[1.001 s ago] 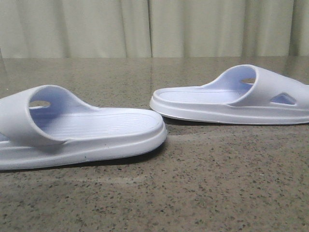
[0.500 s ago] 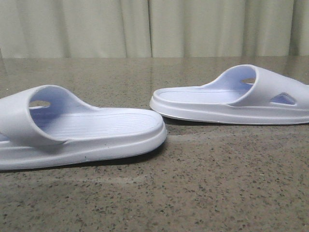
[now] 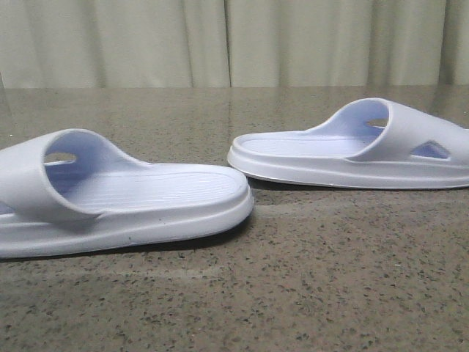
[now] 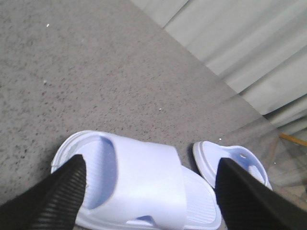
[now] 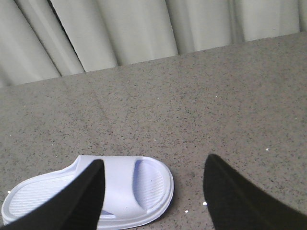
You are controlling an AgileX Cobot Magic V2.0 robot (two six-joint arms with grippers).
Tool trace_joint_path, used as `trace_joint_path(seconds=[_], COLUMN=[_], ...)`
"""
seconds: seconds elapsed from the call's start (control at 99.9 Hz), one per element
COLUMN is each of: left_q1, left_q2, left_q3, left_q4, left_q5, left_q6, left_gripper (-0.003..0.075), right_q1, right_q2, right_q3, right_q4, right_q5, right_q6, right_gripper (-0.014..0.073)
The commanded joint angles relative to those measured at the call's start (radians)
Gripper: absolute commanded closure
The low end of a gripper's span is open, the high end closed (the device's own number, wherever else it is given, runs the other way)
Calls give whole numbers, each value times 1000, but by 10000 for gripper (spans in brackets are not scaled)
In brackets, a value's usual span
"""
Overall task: Insert blue slippers together front up
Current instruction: 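Close the left gripper on the heel rim of the slipper nearest it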
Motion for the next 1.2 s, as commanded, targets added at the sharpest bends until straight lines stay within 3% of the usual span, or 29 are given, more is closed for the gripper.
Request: trace_joint_path(seconds=[0.0, 0.52, 1.191], left_q1=[1, 1, 1], left_q2=[35, 275, 426], left_q3=[-6, 8, 8], left_q4=[-5, -22, -137], left_q5=[-50, -53, -101], left_q6=[-69, -75, -67], left_gripper=[223, 223, 223], right_q1=[-1, -1, -1], right_q2=[14, 14, 14], right_q3=[-36, -36, -36], right_q4=[3, 16, 16], right_q5=[-85, -85, -90], right_q6=[-2, -2, -2], right_gripper=[211, 211, 211])
